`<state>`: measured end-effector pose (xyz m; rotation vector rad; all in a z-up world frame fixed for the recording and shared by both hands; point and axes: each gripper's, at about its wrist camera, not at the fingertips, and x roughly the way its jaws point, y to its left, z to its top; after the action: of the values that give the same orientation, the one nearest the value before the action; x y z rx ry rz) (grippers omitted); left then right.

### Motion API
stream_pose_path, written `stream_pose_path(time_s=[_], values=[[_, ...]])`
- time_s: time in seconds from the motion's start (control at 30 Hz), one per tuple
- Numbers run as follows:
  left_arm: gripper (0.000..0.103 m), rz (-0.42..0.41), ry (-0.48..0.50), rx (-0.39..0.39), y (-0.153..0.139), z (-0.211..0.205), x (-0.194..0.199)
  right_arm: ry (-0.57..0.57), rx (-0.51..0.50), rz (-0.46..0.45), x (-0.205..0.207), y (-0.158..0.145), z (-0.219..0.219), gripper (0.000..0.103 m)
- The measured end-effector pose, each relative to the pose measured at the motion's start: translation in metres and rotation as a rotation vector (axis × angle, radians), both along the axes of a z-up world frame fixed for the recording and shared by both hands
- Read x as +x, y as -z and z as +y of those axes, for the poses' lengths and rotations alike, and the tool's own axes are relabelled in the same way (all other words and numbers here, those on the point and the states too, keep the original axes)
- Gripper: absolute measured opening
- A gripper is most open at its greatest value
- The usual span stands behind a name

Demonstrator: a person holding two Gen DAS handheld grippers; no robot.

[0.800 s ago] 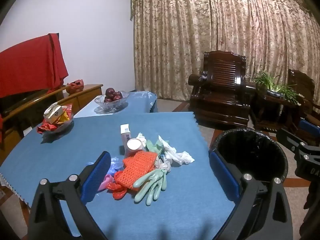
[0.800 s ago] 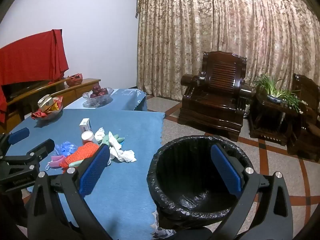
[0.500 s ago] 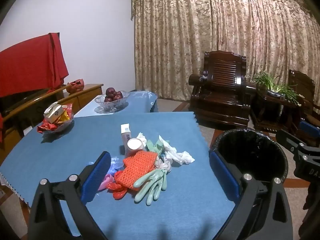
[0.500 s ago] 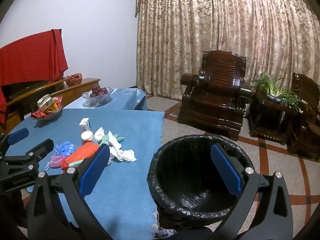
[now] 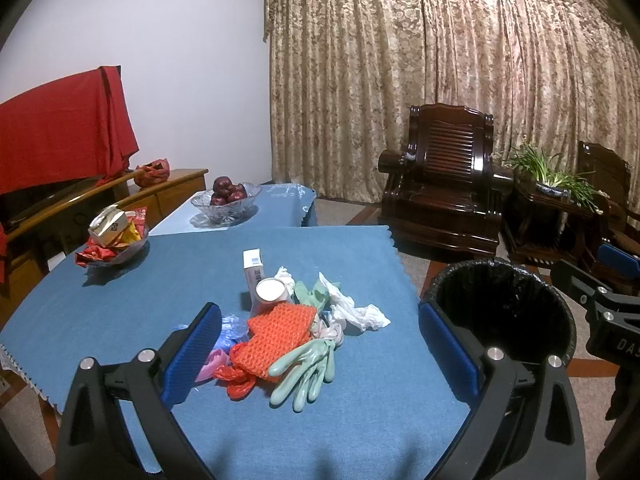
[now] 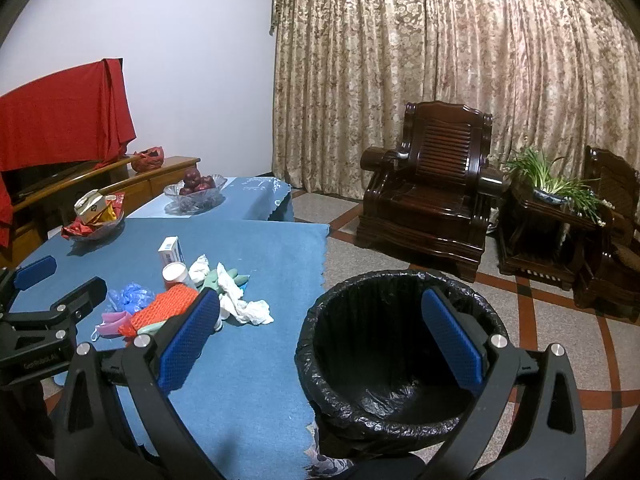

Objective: Collect trash

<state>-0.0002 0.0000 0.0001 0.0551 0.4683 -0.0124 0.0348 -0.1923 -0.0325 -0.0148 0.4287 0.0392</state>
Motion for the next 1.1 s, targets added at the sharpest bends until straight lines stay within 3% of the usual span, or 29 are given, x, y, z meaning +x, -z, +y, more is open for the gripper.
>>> stream_pose_path(time_s=[1.1], values=[[0.097,-0.004,-0.001,-0.005,-0.0051,0.0053,0.0035,0.0,-0.001,0.0,-0.0007,0.0006,-0.0015,0.098]])
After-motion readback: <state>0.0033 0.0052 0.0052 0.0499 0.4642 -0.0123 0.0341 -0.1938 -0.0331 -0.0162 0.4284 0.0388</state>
